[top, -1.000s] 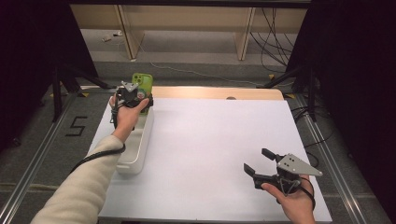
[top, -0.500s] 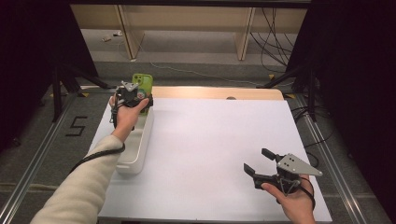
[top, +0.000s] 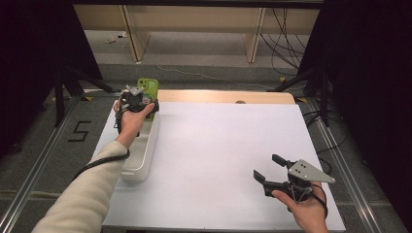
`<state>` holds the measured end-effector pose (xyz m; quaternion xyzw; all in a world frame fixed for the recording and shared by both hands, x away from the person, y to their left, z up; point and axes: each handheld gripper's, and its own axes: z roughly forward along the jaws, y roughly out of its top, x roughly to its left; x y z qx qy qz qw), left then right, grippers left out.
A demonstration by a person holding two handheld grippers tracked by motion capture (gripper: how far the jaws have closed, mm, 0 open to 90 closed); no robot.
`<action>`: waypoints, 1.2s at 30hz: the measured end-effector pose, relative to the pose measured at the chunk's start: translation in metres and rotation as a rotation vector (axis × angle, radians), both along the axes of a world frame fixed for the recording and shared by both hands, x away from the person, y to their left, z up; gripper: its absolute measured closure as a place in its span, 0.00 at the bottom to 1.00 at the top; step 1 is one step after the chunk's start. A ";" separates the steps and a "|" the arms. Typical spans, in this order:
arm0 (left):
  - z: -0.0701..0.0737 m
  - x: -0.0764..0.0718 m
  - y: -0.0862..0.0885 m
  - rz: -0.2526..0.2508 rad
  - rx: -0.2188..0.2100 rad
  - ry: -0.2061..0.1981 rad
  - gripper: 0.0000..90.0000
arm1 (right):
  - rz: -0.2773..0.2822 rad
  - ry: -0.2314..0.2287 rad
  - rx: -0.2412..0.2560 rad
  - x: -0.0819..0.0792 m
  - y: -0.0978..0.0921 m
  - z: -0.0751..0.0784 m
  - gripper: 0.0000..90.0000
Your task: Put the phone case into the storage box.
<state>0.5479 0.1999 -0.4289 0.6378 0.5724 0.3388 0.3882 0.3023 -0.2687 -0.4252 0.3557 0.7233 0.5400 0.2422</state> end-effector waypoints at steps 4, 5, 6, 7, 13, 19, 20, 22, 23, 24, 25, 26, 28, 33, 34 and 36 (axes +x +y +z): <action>-0.001 0.000 0.000 -0.002 0.002 0.007 0.17 | 0.000 0.001 -0.001 0.000 0.000 0.000 0.17; -0.001 0.000 0.000 -0.002 0.002 0.008 0.17 | 0.001 0.000 -0.001 0.000 0.000 0.000 0.17; -0.001 0.000 0.000 0.000 0.002 0.008 0.17 | -0.001 0.000 0.000 0.000 0.000 0.000 0.17; -0.001 0.000 0.001 -0.001 0.002 0.009 0.17 | -0.002 -0.001 0.000 0.000 0.000 0.000 0.17; -0.002 0.000 0.002 0.002 0.003 0.016 0.17 | 0.000 0.001 0.000 0.000 0.000 0.000 0.17; -0.002 0.000 0.003 0.001 -0.001 0.028 0.17 | 0.001 0.000 -0.001 0.000 0.001 0.000 0.17; -0.002 0.000 0.003 0.001 0.000 0.030 0.17 | 0.001 0.001 0.000 0.000 0.001 0.000 0.17; -0.002 0.000 0.003 0.001 0.001 0.032 0.17 | -0.002 -0.001 0.001 0.000 0.000 0.000 0.17; -0.002 0.000 0.003 0.001 0.000 0.032 0.17 | -0.002 -0.001 0.001 0.000 0.000 0.000 0.17; -0.003 0.000 0.004 0.002 -0.002 0.030 0.17 | 0.000 -0.001 0.001 0.000 0.001 0.000 0.17; -0.003 0.000 0.004 0.004 -0.005 0.031 0.17 | 0.001 0.000 0.000 0.000 0.001 0.000 0.17; -0.003 0.000 0.004 0.003 -0.002 0.036 0.17 | 0.002 0.001 0.000 0.000 0.001 0.000 0.17; -0.004 0.000 0.005 0.001 -0.003 0.041 0.17 | 0.002 0.000 0.002 0.001 0.001 0.000 0.17; -0.006 0.000 0.005 0.000 -0.004 0.048 0.17 | 0.004 0.004 0.004 0.001 0.002 0.000 0.17; -0.005 0.000 0.005 -0.001 -0.001 0.053 0.17 | 0.003 0.003 0.002 0.001 0.002 0.000 0.17; -0.005 0.001 0.005 -0.002 -0.003 0.056 0.17 | 0.003 0.002 0.003 0.001 0.002 0.000 0.17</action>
